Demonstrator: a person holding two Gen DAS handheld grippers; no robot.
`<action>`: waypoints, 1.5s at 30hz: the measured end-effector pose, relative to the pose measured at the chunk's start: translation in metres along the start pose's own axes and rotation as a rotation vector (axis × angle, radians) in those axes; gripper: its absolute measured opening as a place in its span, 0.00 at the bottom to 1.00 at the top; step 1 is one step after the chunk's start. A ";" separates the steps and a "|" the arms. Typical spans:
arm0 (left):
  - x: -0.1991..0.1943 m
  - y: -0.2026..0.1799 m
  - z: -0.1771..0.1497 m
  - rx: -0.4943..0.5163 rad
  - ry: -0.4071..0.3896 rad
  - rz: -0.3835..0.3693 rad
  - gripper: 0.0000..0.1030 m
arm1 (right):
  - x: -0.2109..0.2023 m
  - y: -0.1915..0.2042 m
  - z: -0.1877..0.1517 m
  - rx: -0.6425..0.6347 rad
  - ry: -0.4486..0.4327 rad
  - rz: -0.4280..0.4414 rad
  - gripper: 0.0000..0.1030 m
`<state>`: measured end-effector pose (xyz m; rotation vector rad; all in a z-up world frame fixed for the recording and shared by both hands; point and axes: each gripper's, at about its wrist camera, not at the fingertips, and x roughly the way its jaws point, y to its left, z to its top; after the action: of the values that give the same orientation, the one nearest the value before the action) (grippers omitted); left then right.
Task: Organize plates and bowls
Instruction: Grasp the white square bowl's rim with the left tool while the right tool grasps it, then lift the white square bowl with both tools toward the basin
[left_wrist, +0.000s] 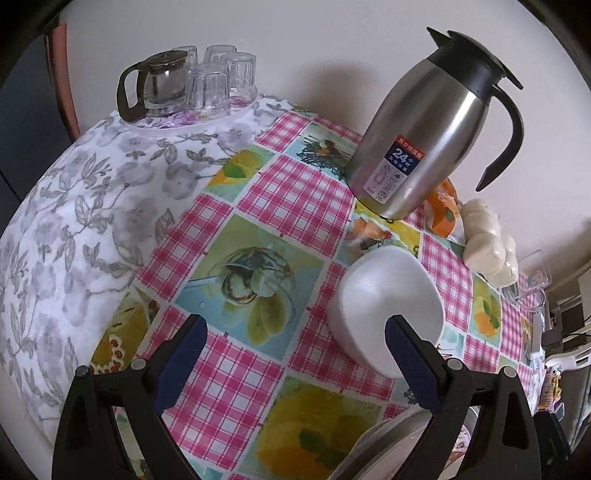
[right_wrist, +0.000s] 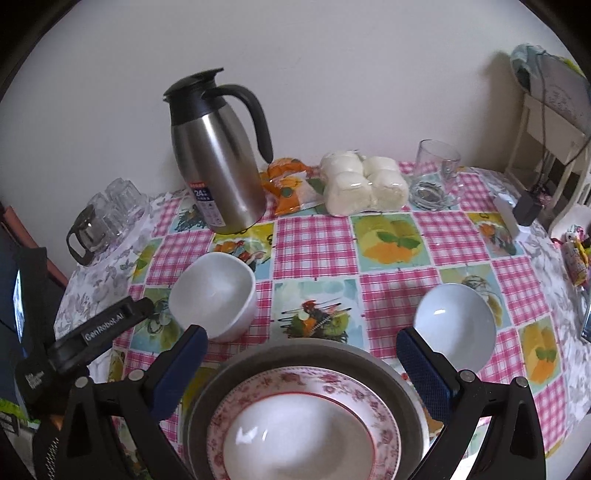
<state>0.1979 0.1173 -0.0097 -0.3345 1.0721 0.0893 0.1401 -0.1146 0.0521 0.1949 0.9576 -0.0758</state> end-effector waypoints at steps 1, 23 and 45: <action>0.002 0.001 0.001 0.001 0.004 -0.004 0.94 | 0.003 0.002 0.003 0.000 0.012 -0.003 1.00; 0.051 0.000 0.006 -0.044 0.122 -0.174 0.63 | 0.079 0.038 0.025 -0.038 0.189 -0.038 0.73; 0.082 -0.005 0.009 -0.051 0.150 -0.188 0.34 | 0.149 0.056 0.032 -0.082 0.325 -0.058 0.28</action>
<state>0.2462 0.1079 -0.0767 -0.4928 1.1827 -0.0774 0.2600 -0.0624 -0.0440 0.1044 1.2885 -0.0588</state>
